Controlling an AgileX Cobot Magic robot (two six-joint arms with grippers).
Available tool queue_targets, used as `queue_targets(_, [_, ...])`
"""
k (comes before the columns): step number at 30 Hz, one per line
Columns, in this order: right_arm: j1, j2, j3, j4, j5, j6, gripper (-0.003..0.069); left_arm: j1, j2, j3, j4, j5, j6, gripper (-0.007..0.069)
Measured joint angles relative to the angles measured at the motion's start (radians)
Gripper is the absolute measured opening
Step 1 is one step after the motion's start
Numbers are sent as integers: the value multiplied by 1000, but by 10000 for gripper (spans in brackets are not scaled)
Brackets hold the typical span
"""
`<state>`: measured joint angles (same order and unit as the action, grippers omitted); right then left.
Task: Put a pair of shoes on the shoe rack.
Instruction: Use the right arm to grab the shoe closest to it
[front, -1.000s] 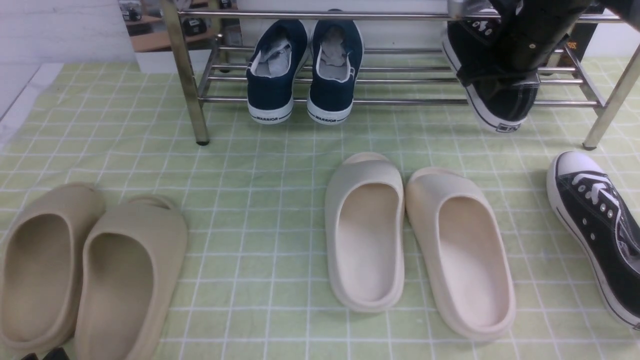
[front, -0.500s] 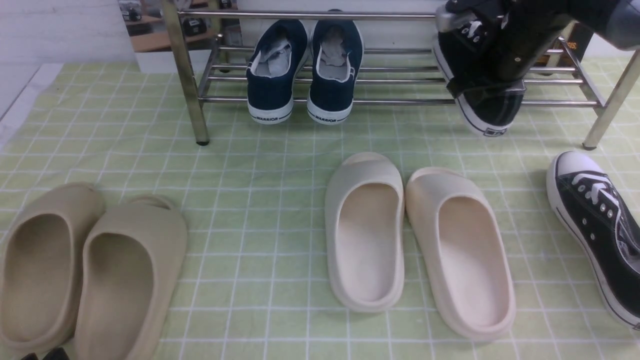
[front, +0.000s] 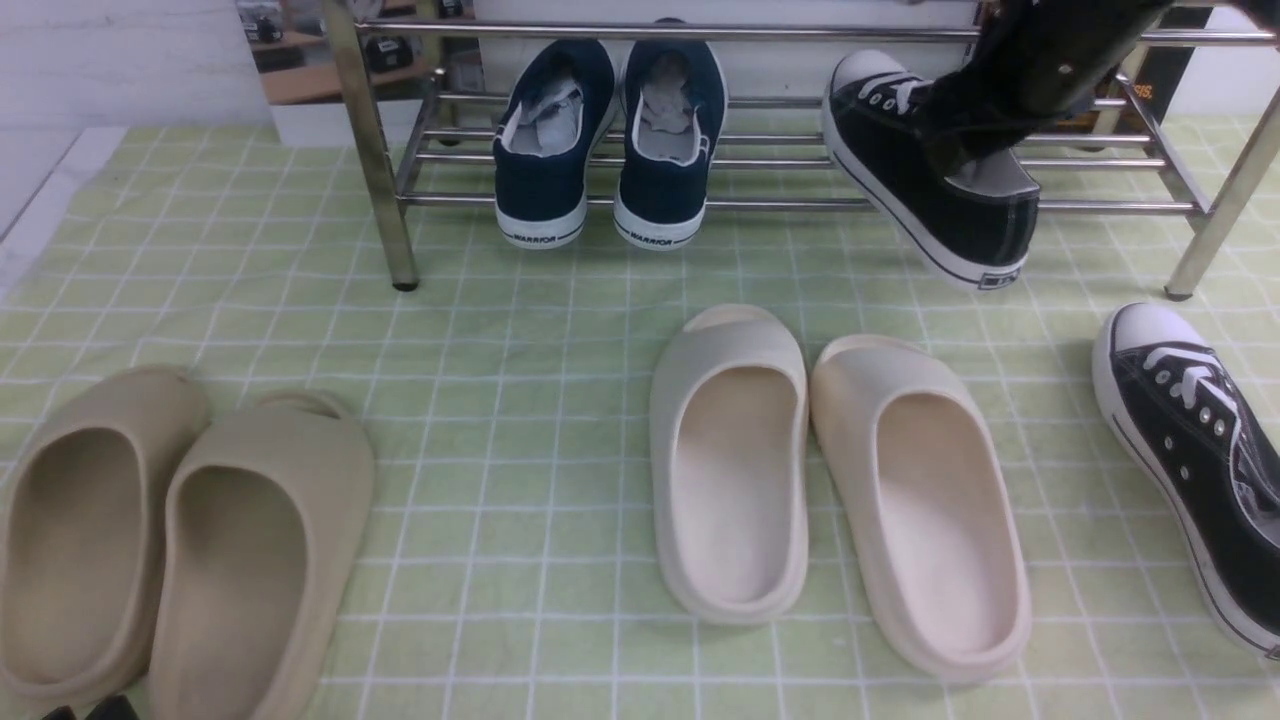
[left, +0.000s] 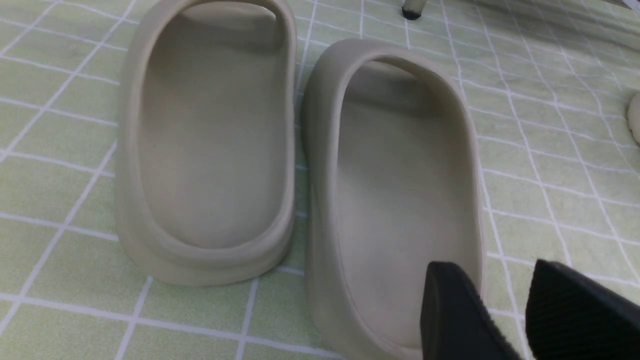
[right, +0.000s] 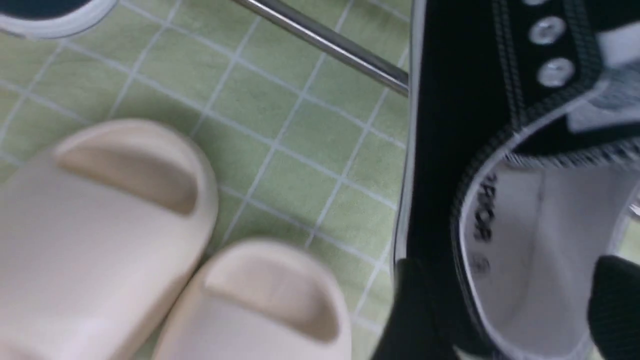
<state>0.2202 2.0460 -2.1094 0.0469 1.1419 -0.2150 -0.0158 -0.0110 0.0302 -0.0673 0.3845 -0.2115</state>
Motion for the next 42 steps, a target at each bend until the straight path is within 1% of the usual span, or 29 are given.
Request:
queue_targets(2, [0, -45, -1, -15, 75, 1, 526, 0, 0, 0, 0, 0, 0, 239])
queue_targets(3, [0, -62, 0, -28, 83, 3, 531, 0, 0, 0, 0, 0, 0, 239])
queue_targets(5, [0, -89, 10, -47, 93, 15, 535, 0, 0, 0, 0, 0, 0, 239])
queue_targets(8, [-16, -197, 138, -88, 99, 89, 528, 0, 0, 0, 0, 0, 0, 239])
queue_targets(9, [-16, -204, 138, -88, 100, 93, 528, 0, 0, 0, 0, 0, 0, 239])
queue_targets(10, [-33, -270, 255, -93, 101, 110, 515, 0, 0, 0, 0, 0, 0, 239])
queue_targets(11, [-35, -284, 255, -94, 101, 111, 515, 0, 0, 0, 0, 0, 0, 239])
queue_targets(15, [-96, -425, 555, -94, 101, 122, 475, 0, 0, 0, 0, 0, 0, 239])
queue_targets(17, [-112, -455, 635, -94, 98, 135, 464, 0, 0, 0, 0, 0, 0, 239])
queue_targets(18, [-135, -489, 746, -91, 68, 157, 450, 0, 0, 0, 0, 0, 0, 239])
queue_targets(22, [-143, -508, 947, -88, -32, 180, 433, 0, 0, 0, 0, 0, 0, 239])
queue_targets(25, [-143, -508, 1024, -82, -114, 185, 431, 0, 0, 0, 0, 0, 0, 239])
queue_targets(28, [-147, -494, 1109, -102, -207, 205, 428, 0, 0, 0, 0, 0, 0, 239])
queue_targets(30, [-148, -478, 1127, -119, -227, 215, 419, 0, 0, 0, 0, 0, 0, 239])
queue_targets(33, [-150, -450, 1134, -136, -244, 238, 367, 0, 0, 0, 0, 0, 0, 239])
queue_targets(34, [-150, -437, 1135, -136, -251, 240, 327, 0, 0, 0, 0, 0, 0, 239])
queue_targets(35, [-150, -429, 1136, -137, -256, 241, 303, 0, 0, 0, 0, 0, 0, 239])
queue_targets(36, [-150, -417, 1136, -139, -261, 241, 258, 0, 0, 0, 0, 0, 0, 239])
queue_targets(37, [-150, -407, 1136, -142, -265, 241, 185, 0, 0, 0, 0, 0, 0, 239])
queue_targets(38, [-150, -400, 1136, -145, -265, 241, 129, 0, 0, 0, 0, 0, 0, 239])
queue_targets(39, [-150, -400, 1136, -147, -265, 241, 129, 0, 0, 0, 0, 0, 0, 239])
queue_targets(40, [-150, -399, 1136, -147, -265, 241, 55, 0, 0, 0, 0, 0, 0, 239])
queue_targets(41, [-150, -402, 1134, -146, -263, 241, 26, 0, 0, 0, 0, 0, 0, 239])
queue_targets(42, [-149, -413, 1130, -146, -256, 241, 17, 0, 0, 0, 0, 0, 0, 239])
